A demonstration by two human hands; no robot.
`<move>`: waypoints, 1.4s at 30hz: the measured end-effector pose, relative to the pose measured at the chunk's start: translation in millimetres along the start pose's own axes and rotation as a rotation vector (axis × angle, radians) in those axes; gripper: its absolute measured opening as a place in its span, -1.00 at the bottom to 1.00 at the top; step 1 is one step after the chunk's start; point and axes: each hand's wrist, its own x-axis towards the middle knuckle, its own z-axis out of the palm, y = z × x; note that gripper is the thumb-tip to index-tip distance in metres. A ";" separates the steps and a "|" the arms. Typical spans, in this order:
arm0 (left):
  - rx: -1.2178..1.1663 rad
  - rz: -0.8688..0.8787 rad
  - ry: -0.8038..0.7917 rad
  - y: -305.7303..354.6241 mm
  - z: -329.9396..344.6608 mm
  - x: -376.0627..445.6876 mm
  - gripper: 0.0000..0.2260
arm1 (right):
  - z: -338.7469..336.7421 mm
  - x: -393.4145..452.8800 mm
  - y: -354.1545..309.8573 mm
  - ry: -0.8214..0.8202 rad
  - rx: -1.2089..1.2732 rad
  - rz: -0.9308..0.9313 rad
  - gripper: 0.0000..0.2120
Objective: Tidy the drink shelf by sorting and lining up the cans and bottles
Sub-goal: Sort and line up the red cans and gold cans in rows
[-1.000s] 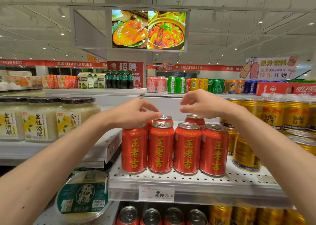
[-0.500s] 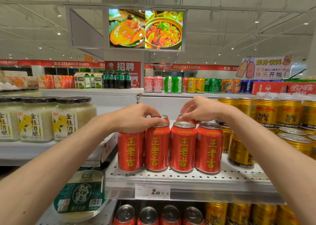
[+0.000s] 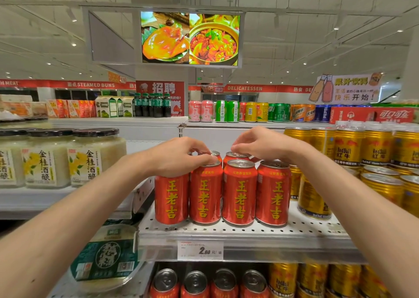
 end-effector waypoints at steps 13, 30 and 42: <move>0.019 0.234 0.360 -4.4 19.8 -45.8 -0.60 | 26.0 -102.8 5.3 0.485 -0.033 -0.117 -0.66; -0.661 0.009 0.365 -11.3 168.4 -177.5 -0.77 | 164.0 -250.8 36.8 0.434 0.445 0.149 -0.81; -0.808 -0.215 0.266 70.8 259.4 -177.1 -0.77 | 159.7 -307.0 142.8 0.328 0.587 0.360 -0.83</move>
